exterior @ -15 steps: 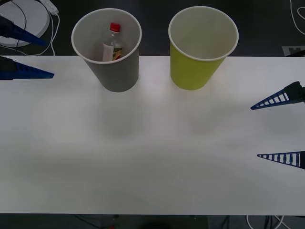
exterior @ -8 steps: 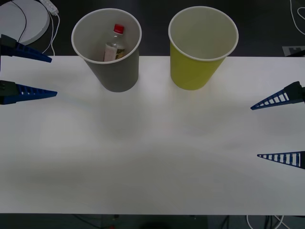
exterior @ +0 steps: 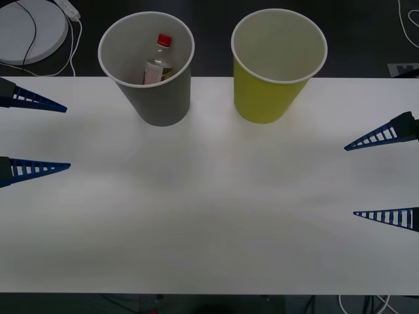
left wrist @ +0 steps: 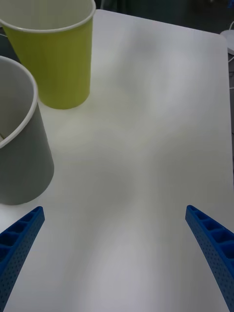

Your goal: Put the can into the green bin and the plastic bottle into the gray bin

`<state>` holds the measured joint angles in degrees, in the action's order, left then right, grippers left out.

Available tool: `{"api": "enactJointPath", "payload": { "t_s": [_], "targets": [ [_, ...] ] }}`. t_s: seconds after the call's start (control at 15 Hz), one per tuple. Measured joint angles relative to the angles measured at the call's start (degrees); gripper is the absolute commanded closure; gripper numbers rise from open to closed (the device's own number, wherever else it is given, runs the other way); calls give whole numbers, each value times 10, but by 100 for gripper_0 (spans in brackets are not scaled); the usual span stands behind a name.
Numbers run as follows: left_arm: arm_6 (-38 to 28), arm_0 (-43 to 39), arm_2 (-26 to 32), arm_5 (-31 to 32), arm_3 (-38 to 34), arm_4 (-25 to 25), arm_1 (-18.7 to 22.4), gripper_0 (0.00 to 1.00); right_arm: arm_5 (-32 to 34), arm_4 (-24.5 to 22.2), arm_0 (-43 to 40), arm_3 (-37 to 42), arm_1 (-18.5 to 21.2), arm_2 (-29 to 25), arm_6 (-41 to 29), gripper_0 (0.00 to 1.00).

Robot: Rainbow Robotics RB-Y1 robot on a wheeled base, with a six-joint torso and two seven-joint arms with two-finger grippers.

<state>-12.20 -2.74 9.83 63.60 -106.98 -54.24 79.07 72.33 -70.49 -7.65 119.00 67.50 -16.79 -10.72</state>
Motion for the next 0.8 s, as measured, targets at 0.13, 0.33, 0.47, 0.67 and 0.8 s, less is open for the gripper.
{"api": "enactJointPath", "payload": {
  "t_s": [0.13, 0.33, 0.47, 0.67, 0.8],
  "targets": [
    [32, -43, 34, 11, -11, 4, -8, 0, 0, 0, 0, 0, 0, 0, 0, 0],
    [59, -89, 79, 45, -26, 10, -24, 0, 0, 0, 0, 0, 0, 0, 0, 0],
    [83, -111, 96, 61, -31, 14, -26, 0, 0, 0, 0, 0, 0, 0, 0, 0],
    [118, -131, 99, 66, -32, 27, -31, 0, 0, 0, 0, 0, 0, 0, 0, 0],
    [128, -134, 100, 75, -28, 27, -32, 0, 0, 0, 0, 0, 0, 0, 0, 0]
  ]
}}
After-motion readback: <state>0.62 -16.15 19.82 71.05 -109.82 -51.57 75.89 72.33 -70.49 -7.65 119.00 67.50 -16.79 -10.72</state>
